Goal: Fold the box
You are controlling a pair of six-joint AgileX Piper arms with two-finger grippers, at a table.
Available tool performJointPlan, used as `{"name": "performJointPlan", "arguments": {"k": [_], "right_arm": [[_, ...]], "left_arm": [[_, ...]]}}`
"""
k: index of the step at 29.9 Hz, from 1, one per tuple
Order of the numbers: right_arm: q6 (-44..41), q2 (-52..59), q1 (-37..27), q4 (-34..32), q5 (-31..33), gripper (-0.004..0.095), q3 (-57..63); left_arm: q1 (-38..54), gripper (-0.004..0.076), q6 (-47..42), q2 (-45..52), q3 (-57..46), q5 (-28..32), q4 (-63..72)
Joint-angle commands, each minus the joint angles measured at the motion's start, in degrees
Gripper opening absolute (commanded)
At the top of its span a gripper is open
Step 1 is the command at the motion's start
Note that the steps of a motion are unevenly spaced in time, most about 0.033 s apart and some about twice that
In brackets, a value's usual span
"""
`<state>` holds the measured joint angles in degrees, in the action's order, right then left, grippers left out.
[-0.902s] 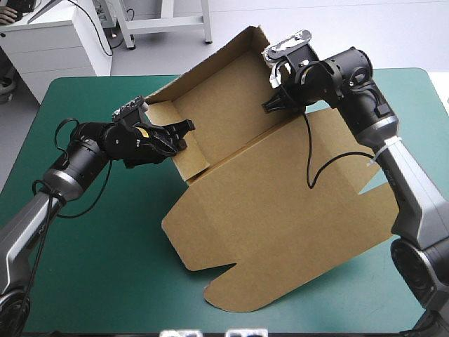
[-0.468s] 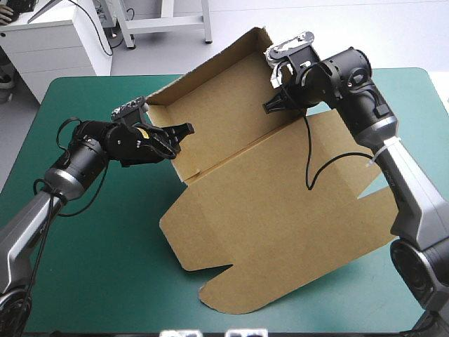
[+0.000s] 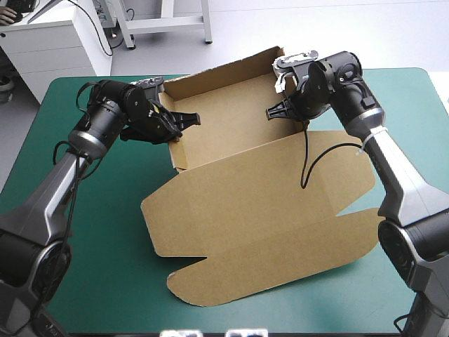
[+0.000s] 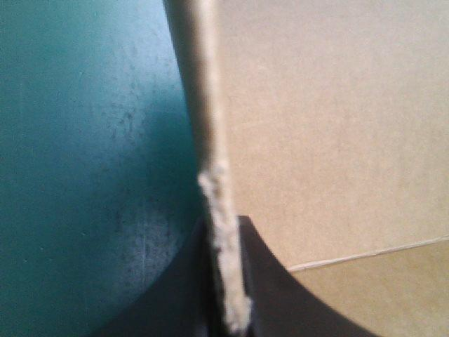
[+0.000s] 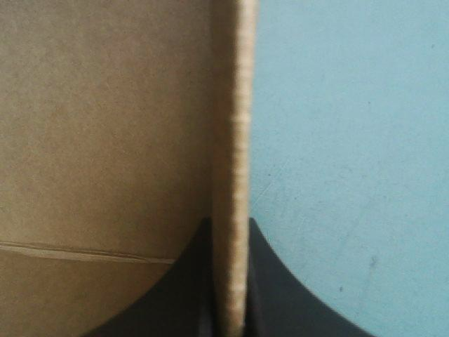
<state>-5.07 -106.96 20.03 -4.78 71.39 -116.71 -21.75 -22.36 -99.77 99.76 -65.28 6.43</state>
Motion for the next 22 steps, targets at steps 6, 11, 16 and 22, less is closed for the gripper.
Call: {"name": "performJointPlan", "arguments": {"k": [6, 11, 16, 22], "right_arm": [[-1.31, -1.83, -1.84, 5.69, 0.31, -0.0018, -0.34], [-1.31, -3.89, -1.9, 5.52, 0.31, -0.0018, 4.32], [-1.3, -5.25, -2.69, 5.79, 0.31, -0.0018, 9.95], [-1.31, -5.63, -2.82, 5.97, 0.31, -0.0018, 11.38]], "left_arm": [[-0.38, -0.0008, 1.93, -8.22, 11.97, -8.44, 1.53], [-0.38, -0.0008, 2.9, -12.35, 11.97, -8.44, 5.22], [-0.38, -0.0008, 2.9, -14.28, 11.97, -8.44, 6.08], [-0.38, -0.0008, 4.76, -14.68, 11.97, -8.44, 6.17]]}}
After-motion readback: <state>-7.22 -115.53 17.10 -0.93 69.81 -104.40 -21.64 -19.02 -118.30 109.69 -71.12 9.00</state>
